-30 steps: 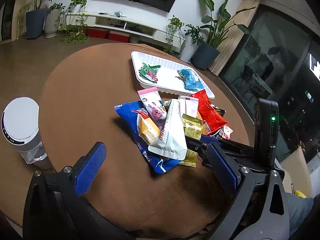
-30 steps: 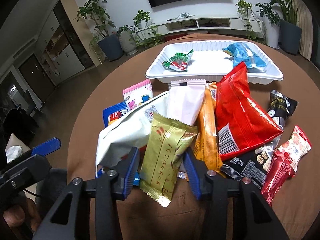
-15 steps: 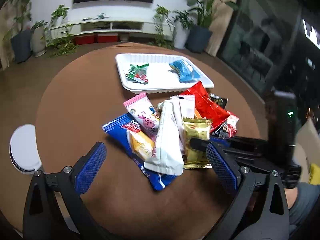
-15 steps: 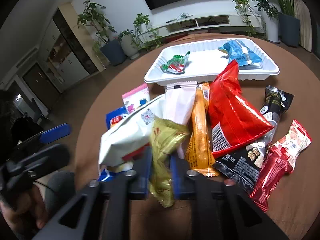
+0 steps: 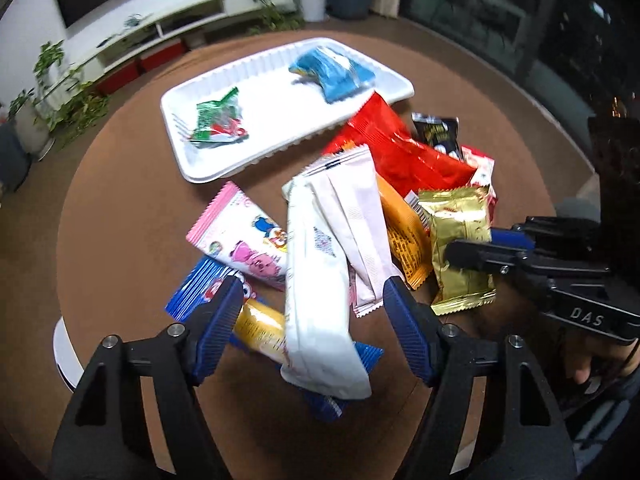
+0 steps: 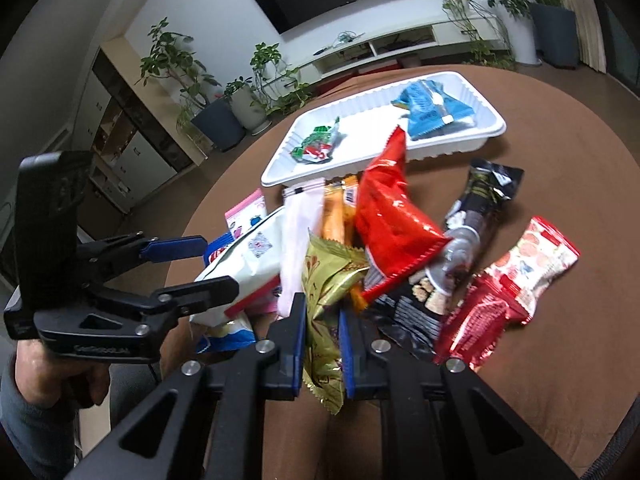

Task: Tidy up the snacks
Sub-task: 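Grasp the gold packet with the right gripper while the left gripper grasps the white packet, then lift the white packet with the left gripper while the right gripper holds the gold packet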

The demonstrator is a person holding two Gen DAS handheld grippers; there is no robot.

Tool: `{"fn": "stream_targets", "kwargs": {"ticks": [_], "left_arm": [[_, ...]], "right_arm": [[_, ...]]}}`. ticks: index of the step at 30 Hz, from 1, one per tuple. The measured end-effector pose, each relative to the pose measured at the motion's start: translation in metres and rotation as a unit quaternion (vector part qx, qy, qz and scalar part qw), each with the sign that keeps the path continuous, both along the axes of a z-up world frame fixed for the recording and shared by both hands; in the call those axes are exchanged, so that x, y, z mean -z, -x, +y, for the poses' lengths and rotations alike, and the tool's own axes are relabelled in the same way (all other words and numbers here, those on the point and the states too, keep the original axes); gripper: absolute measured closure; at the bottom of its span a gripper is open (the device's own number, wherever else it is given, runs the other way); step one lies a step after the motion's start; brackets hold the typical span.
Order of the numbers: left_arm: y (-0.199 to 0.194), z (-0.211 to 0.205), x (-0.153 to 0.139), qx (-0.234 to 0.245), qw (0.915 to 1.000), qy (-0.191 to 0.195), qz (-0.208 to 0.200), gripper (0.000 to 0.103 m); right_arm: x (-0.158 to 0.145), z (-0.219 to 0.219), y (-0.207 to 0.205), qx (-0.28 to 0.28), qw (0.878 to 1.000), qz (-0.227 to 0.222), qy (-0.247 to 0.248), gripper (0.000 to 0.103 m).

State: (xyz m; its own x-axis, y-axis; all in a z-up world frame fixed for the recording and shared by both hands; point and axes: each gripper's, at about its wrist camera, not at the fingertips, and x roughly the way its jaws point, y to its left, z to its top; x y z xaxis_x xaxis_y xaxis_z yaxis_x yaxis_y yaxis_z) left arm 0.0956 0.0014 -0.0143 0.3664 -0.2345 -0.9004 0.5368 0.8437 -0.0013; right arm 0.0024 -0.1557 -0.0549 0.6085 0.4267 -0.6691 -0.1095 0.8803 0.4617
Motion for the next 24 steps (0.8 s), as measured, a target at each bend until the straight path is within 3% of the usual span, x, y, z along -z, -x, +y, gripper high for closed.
{"fn": "stream_targets", "kwargs": {"ticks": [2, 5, 13, 15, 24], "left_arm": [[-0.005, -0.006, 0.005, 0.009, 0.9999, -0.013, 0.007, 0.033], [-0.010, -0.013, 0.010, 0.016, 0.9994, -0.025, 0.017, 0.046], [-0.018, -0.018, 0.020, 0.011, 0.9988, -0.041, 0.023, 0.050], [-0.019, -0.017, 0.021, 0.008, 0.9989, -0.041, 0.021, 0.062], [-0.021, -0.018, 0.028, 0.016, 0.9986, -0.037, 0.035, 0.073]], "right_arm": [[0.001, -0.002, 0.000, 0.001, 1.000, 0.001, -0.004, 0.087], [0.001, -0.004, 0.000, 0.001, 1.000, 0.001, -0.008, 0.087], [0.003, -0.012, 0.000, 0.005, 1.000, 0.001, -0.019, 0.087], [0.004, -0.012, 0.001, 0.004, 1.000, 0.001, -0.020, 0.087], [0.004, -0.013, 0.002, 0.006, 1.000, 0.002, -0.021, 0.087]]}}
